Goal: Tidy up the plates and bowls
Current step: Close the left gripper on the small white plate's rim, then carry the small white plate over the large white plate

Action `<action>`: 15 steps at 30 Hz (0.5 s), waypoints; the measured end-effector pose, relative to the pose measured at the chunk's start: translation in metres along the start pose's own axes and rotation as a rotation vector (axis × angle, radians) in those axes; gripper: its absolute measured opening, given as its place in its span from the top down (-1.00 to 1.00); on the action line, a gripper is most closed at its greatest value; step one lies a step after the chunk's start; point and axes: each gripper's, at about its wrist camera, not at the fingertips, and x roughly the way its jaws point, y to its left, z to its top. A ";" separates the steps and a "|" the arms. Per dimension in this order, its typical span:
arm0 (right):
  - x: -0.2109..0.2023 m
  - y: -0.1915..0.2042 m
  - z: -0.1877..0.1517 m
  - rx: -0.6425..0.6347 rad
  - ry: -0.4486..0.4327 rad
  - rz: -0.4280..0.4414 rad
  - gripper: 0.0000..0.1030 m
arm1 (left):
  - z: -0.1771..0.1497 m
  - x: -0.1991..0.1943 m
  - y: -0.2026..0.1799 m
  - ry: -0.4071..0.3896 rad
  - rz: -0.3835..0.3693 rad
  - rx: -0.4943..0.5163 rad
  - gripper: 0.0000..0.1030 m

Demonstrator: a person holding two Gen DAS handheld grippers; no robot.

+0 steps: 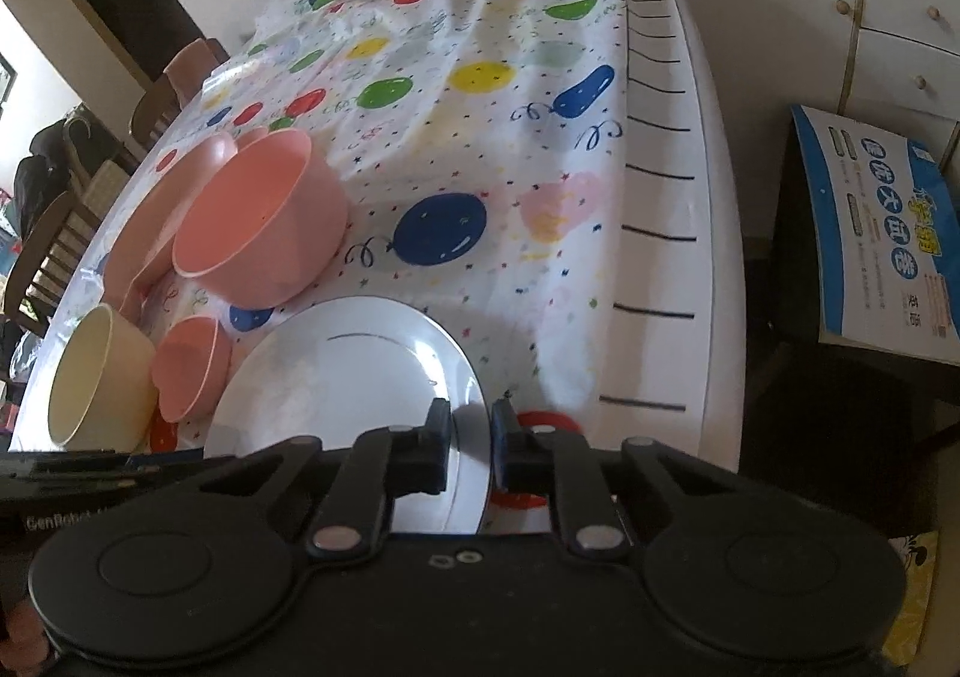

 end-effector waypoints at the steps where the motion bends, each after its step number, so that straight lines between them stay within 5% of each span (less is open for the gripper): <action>1: -0.001 0.002 -0.002 -0.001 0.001 -0.001 0.76 | -0.001 -0.001 0.001 0.002 0.000 0.002 0.49; 15: -0.021 0.040 -0.049 0.047 0.012 0.007 0.78 | -0.045 -0.041 0.033 0.031 -0.004 0.003 0.49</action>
